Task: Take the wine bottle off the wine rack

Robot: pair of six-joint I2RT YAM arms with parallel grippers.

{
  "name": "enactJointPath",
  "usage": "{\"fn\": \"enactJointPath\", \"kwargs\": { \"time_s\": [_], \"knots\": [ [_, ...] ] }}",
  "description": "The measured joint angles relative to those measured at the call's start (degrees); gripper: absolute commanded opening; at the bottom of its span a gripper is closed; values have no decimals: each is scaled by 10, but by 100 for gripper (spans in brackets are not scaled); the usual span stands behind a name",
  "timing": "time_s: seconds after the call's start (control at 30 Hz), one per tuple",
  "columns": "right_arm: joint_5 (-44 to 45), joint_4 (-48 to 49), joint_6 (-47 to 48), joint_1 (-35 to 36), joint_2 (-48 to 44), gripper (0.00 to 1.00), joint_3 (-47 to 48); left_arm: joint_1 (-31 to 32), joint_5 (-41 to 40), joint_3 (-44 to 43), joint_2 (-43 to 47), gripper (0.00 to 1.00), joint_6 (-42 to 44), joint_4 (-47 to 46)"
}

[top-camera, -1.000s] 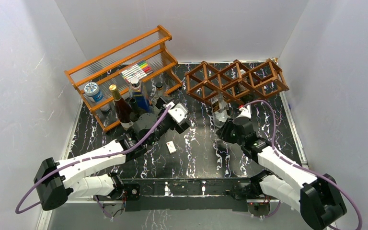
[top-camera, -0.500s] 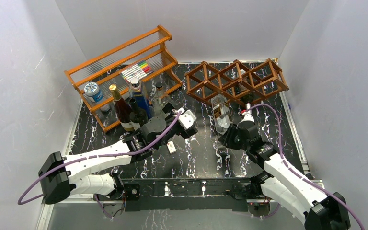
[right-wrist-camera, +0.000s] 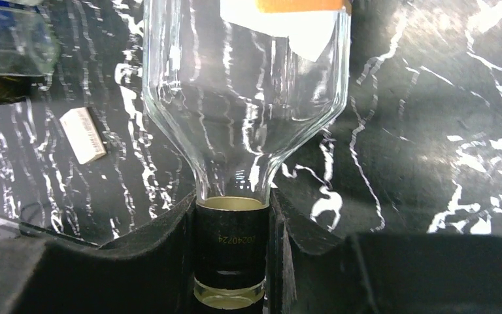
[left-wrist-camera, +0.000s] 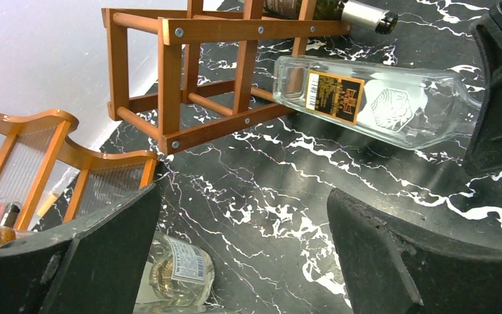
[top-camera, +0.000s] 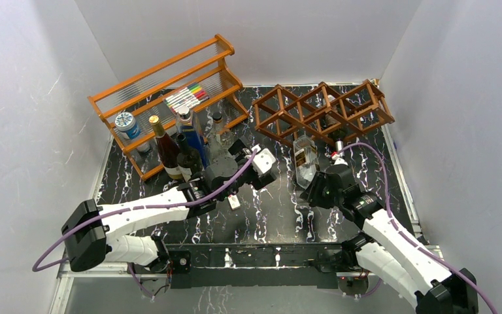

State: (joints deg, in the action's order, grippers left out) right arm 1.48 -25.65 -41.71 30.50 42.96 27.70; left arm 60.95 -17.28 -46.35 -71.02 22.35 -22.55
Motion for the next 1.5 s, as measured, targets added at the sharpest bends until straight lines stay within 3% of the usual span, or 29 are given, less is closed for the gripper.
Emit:
{"fn": "enactJointPath", "kwargs": {
  "time_s": [0.17, 0.57, 0.73, 0.93, 1.17, 1.37, 1.5],
  "knots": [
    [4, -47, -8, -4, 1, 0, 0, 0, -4, -2, -2, 98, -14, -2],
    [-14, -45, -25, -2, -32, 0, -2, 0, -16, -58, 9, 98, -64, 30],
    [-7, -5, -4, 0, 41, 0, -1, 0, -16, -88, 36, 98, -150, 110],
    [15, 50, 24, 2, 116, 0, 14, 0, -12, -116, 93, 98, -312, 267],
    [18, 66, 73, -15, 212, 0, 89, 0, 7, -72, 199, 98, -415, 316],
    [-7, 46, 104, -28, 225, 0, 134, 0, 16, -75, 153, 98, -414, 334],
    [-60, -20, 134, -28, 204, 0, 151, 0, 40, -77, 110, 98, -398, 341]
  ]
}}
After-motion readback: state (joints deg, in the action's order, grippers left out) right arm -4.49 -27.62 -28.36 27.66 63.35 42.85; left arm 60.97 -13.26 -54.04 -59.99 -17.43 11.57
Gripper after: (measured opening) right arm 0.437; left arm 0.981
